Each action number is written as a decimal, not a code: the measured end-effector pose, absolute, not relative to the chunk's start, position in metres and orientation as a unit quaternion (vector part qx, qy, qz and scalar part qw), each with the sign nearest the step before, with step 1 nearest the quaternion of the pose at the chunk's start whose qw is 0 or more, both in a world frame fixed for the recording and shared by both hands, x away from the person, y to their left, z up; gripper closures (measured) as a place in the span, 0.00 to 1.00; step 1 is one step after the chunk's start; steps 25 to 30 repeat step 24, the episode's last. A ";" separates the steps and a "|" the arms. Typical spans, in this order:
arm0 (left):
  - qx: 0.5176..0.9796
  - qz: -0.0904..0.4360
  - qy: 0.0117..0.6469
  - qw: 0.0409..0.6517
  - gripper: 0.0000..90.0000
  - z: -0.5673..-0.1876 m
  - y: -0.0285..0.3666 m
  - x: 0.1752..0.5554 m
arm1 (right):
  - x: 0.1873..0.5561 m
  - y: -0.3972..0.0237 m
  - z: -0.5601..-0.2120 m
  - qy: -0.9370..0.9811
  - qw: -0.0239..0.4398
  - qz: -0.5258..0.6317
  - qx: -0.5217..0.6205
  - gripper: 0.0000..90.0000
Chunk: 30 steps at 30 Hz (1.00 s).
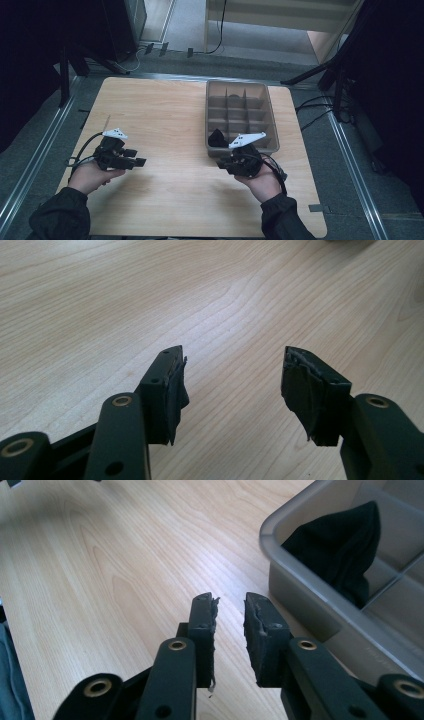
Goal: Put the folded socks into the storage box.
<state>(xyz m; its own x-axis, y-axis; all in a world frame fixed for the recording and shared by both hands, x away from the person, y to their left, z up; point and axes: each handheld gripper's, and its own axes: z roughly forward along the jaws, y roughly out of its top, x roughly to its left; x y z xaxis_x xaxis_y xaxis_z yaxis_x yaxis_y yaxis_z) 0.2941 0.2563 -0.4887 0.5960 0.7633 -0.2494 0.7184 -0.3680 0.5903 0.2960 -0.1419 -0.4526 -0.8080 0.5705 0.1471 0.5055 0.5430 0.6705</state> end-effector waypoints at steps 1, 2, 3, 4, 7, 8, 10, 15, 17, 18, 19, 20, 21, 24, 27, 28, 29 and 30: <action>0.827 0.033 0.447 0.340 0.45 -0.489 0.256 0.294 | 0.295 -0.142 -0.454 0.878 0.042 0.366 0.305 0.81; 0.827 0.036 0.446 0.339 0.45 -0.489 0.256 0.293 | 0.294 -0.142 -0.455 0.878 0.043 0.367 0.305 0.80; 0.829 0.040 0.444 0.338 0.44 -0.489 0.255 0.293 | 0.293 -0.143 -0.456 0.878 0.043 0.366 0.305 0.79; 0.828 0.039 0.444 0.339 0.43 -0.489 0.255 0.293 | 0.292 -0.143 -0.457 0.877 0.043 0.369 0.303 0.77; 0.827 0.041 0.445 0.341 0.42 -0.490 0.255 0.292 | 0.289 -0.145 -0.461 0.877 0.039 0.369 0.306 0.75; 0.827 0.040 0.444 0.342 0.42 -0.490 0.255 0.292 | 0.288 -0.145 -0.462 0.877 0.039 0.368 0.306 0.74; 0.828 0.044 0.443 0.342 0.41 -0.491 0.254 0.292 | 0.288 -0.146 -0.465 0.877 0.036 0.368 0.307 0.73; 0.826 0.043 0.443 0.346 0.40 -0.493 0.253 0.292 | 0.291 -0.145 -0.470 0.878 0.031 0.368 0.306 0.68; 0.827 0.044 0.442 0.345 0.40 -0.493 0.253 0.292 | 0.291 -0.145 -0.471 0.878 0.031 0.367 0.306 0.67; 0.826 0.044 0.443 0.345 0.40 -0.494 0.253 0.292 | 0.292 -0.145 -0.472 0.878 0.030 0.367 0.305 0.66; 0.827 0.044 0.442 0.345 0.39 -0.494 0.253 0.293 | 0.292 -0.145 -0.472 0.878 0.031 0.368 0.305 0.65; 0.826 0.043 0.444 0.345 0.39 -0.495 0.252 0.293 | 0.292 -0.145 -0.473 0.878 0.031 0.369 0.305 0.64; 0.826 0.044 0.444 0.344 0.39 -0.495 0.252 0.293 | 0.293 -0.145 -0.473 0.878 0.031 0.369 0.304 0.64; 0.828 0.041 0.443 0.342 0.39 -0.496 0.250 0.294 | 0.294 -0.146 -0.473 0.877 0.031 0.372 0.303 0.63; 0.828 0.041 0.443 0.342 0.39 -0.496 0.250 0.294 | 0.294 -0.146 -0.473 0.877 0.031 0.372 0.303 0.63; 0.828 0.041 0.443 0.342 0.39 -0.496 0.250 0.294 | 0.294 -0.146 -0.473 0.877 0.031 0.372 0.303 0.63; 0.828 0.041 0.443 0.342 0.39 -0.496 0.250 0.294 | 0.294 -0.146 -0.473 0.877 0.031 0.372 0.303 0.63; 0.828 0.041 0.443 0.342 0.39 -0.496 0.250 0.294 | 0.294 -0.146 -0.473 0.877 0.031 0.372 0.303 0.63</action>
